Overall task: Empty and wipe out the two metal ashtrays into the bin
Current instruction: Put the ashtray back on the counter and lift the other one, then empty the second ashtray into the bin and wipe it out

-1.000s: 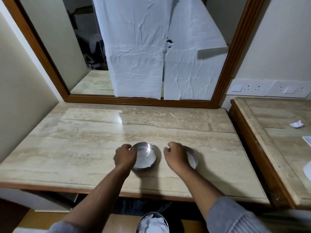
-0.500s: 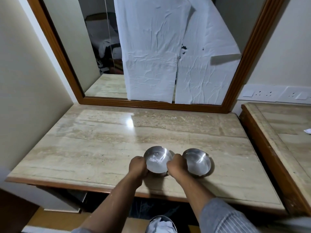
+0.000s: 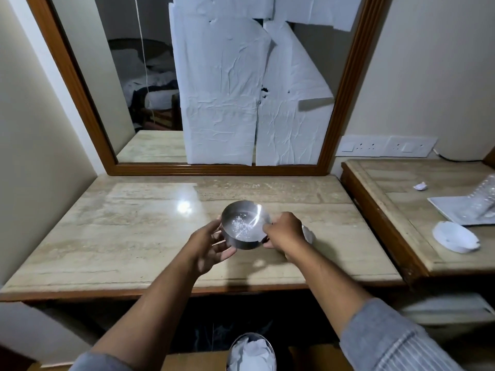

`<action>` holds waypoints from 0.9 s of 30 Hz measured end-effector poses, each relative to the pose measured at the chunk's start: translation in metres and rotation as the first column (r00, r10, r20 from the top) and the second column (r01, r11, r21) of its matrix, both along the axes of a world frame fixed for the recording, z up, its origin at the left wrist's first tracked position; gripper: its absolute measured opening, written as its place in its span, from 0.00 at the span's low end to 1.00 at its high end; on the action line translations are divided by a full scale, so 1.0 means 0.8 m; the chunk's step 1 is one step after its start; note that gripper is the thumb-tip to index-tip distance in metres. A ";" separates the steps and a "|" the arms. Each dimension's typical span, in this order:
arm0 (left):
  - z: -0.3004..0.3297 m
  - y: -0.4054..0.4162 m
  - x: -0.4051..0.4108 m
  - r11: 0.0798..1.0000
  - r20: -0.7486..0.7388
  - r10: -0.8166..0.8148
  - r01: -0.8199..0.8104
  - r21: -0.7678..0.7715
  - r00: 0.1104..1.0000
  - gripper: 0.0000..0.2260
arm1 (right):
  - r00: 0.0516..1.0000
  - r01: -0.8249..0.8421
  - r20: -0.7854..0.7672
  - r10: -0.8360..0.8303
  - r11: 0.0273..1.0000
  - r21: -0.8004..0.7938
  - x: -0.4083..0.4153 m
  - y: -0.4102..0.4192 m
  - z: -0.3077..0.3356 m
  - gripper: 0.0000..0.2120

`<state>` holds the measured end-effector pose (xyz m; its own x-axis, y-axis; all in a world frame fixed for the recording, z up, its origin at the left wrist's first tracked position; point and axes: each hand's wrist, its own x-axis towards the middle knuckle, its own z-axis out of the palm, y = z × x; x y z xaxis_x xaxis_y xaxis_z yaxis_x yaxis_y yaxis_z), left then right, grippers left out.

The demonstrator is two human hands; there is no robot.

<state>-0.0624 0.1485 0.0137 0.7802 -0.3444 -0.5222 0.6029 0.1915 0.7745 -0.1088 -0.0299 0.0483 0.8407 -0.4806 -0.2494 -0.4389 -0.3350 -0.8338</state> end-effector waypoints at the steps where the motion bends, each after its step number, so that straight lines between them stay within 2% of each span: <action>1: -0.001 0.006 -0.008 0.998 -0.026 -0.044 0.043 -0.049 0.999 0.18 | 1.000 -0.003 0.006 0.002 0.999 0.053 -0.012 0.004 0.001 0.05; 3: -0.011 0.017 -0.029 0.969 -0.063 -0.161 0.146 -0.199 0.985 0.29 | 1.000 -0.002 0.025 -0.002 0.987 0.161 -0.038 0.020 -0.002 0.03; 5: -0.030 0.021 -0.055 0.895 -0.070 -0.285 0.240 -0.376 0.956 0.39 | 0.999 0.014 0.035 -0.022 0.977 0.214 -0.065 0.036 -0.014 0.04; 8: -0.055 0.022 -0.089 0.791 -0.068 -0.396 0.302 -0.532 0.916 0.45 | 1.000 0.016 0.005 -0.017 0.982 0.189 -0.100 0.054 -0.038 0.04; 10: -0.072 0.026 -0.108 0.759 -0.060 -0.424 0.319 -0.567 0.903 0.44 | 1.000 0.007 -0.019 -0.005 0.994 0.113 -0.122 0.060 -0.056 0.05; 13: -0.101 0.034 -0.122 0.762 -0.062 -0.416 0.311 -0.567 0.907 0.42 | 0.998 -0.019 -0.062 0.024 0.997 0.072 -0.144 0.060 -0.087 0.10; 18: -0.160 0.035 -0.130 0.808 -0.141 -0.421 0.300 -0.507 0.896 0.39 | 0.974 -0.098 -0.201 0.106 0.994 0.050 -0.163 0.049 -0.146 0.02; 20: -0.191 0.030 -0.132 0.859 -0.182 -0.410 0.312 -0.406 0.894 0.35 | 0.975 -0.064 -0.209 0.076 0.996 0.065 -0.168 0.040 -0.174 0.03; 22: -0.221 0.021 -0.128 0.894 -0.202 -0.445 0.422 -0.151 0.872 0.34 | 0.978 -0.024 -0.206 0.040 0.997 0.079 -0.173 0.026 -0.203 0.05; 25: -0.277 0.002 -0.121 0.736 -0.111 -0.610 0.613 0.287 0.785 0.42 | 0.973 -0.051 -0.218 0.072 0.994 0.101 -0.176 0.007 -0.263 0.06; 27: -0.325 -0.010 -0.113 0.668 -0.092 -0.653 0.629 0.397 0.752 0.40 | 0.972 -0.062 -0.217 0.085 0.992 0.111 -0.170 -0.005 -0.315 0.11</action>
<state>-0.1529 0.1406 -0.2466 0.4731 -0.5540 -0.6850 0.4204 -0.5413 0.7282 -0.2448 -0.0340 -0.2037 0.7911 -0.3821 -0.4778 -0.5937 -0.2909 -0.7503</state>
